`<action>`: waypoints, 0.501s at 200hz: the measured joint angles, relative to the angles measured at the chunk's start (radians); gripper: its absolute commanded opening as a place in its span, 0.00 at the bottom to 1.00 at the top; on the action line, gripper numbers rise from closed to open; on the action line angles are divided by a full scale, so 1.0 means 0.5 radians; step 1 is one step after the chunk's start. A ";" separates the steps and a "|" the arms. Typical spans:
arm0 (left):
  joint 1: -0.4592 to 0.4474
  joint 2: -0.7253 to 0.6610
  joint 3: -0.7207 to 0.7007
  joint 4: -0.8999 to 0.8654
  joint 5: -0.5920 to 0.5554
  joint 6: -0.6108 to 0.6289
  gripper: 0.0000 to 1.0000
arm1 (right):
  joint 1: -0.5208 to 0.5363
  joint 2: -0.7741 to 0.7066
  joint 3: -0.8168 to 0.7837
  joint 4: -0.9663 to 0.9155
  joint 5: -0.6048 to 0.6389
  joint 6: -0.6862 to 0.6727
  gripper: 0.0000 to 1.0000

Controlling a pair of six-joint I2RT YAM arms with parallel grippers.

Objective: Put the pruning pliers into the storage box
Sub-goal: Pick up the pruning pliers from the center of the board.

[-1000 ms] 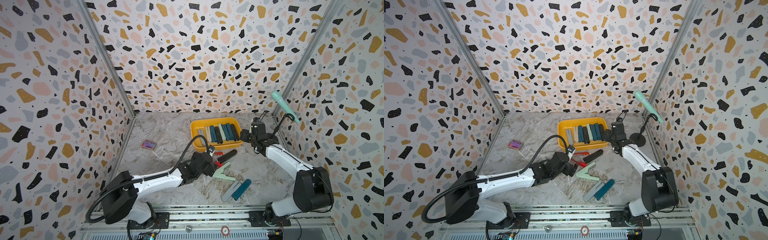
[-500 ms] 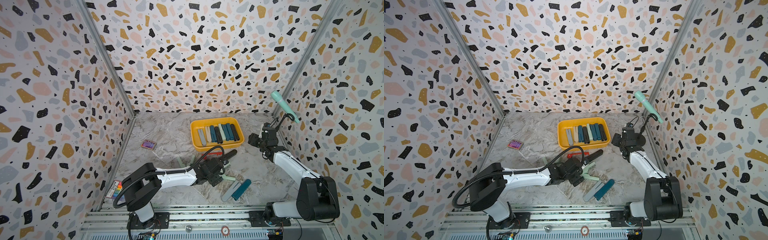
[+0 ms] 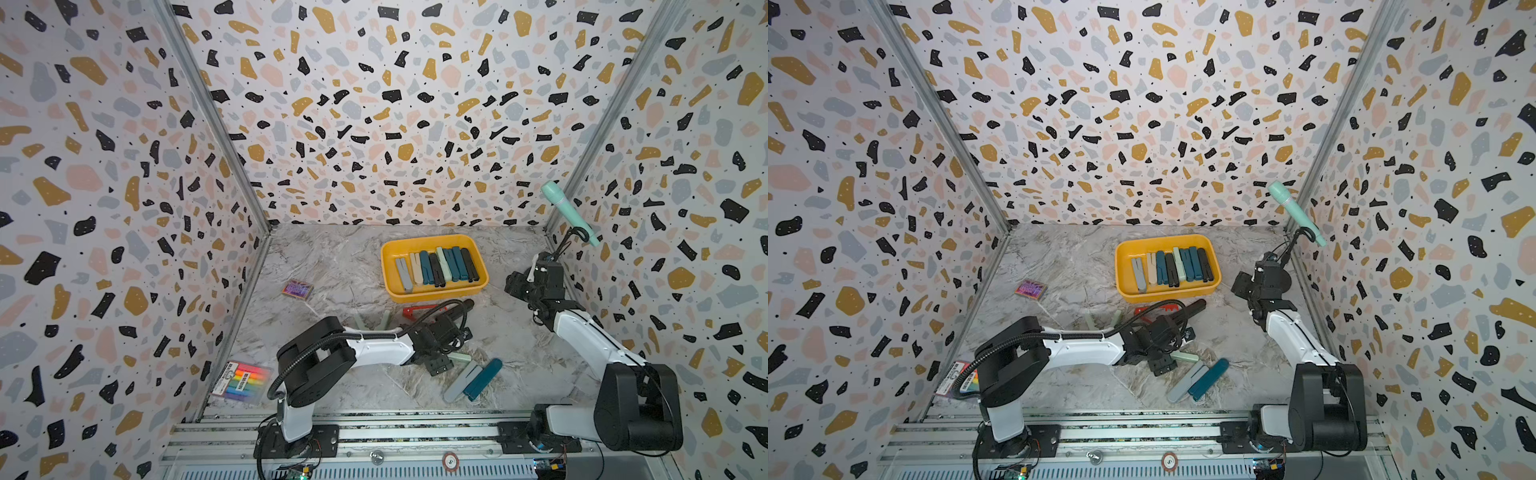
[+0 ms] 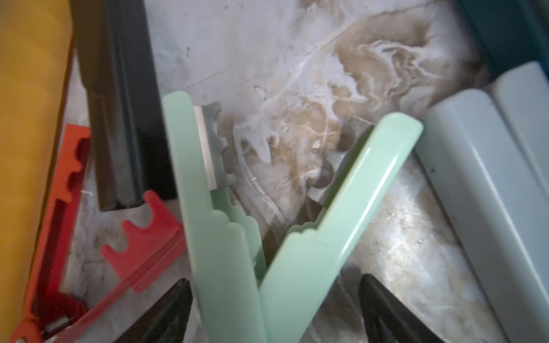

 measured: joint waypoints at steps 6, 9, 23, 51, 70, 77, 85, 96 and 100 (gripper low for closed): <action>0.000 0.007 0.003 -0.001 0.016 0.011 0.86 | -0.008 -0.002 -0.011 0.002 -0.003 0.001 0.69; 0.000 0.008 0.005 -0.001 0.024 0.019 0.85 | -0.011 -0.002 -0.017 0.005 -0.005 0.001 0.69; 0.002 0.034 0.048 -0.025 0.056 0.046 0.83 | -0.026 -0.002 -0.039 0.011 -0.017 0.001 0.69; 0.002 0.126 0.166 -0.048 0.130 0.101 0.80 | -0.050 -0.004 -0.057 0.017 -0.035 0.001 0.69; 0.002 0.165 0.217 -0.060 0.181 0.131 0.80 | -0.066 -0.012 -0.062 0.023 -0.041 0.001 0.69; 0.002 0.179 0.233 -0.061 0.198 0.136 0.80 | -0.072 -0.017 -0.063 0.024 -0.045 0.001 0.69; 0.002 0.193 0.251 -0.061 0.217 0.139 0.80 | -0.079 -0.024 -0.066 0.025 -0.047 0.001 0.69; 0.002 0.212 0.272 -0.060 0.243 0.143 0.80 | -0.088 -0.032 -0.071 0.031 -0.049 0.001 0.69; 0.002 0.217 0.279 -0.060 0.249 0.143 0.80 | -0.092 -0.034 -0.073 0.033 -0.049 0.001 0.69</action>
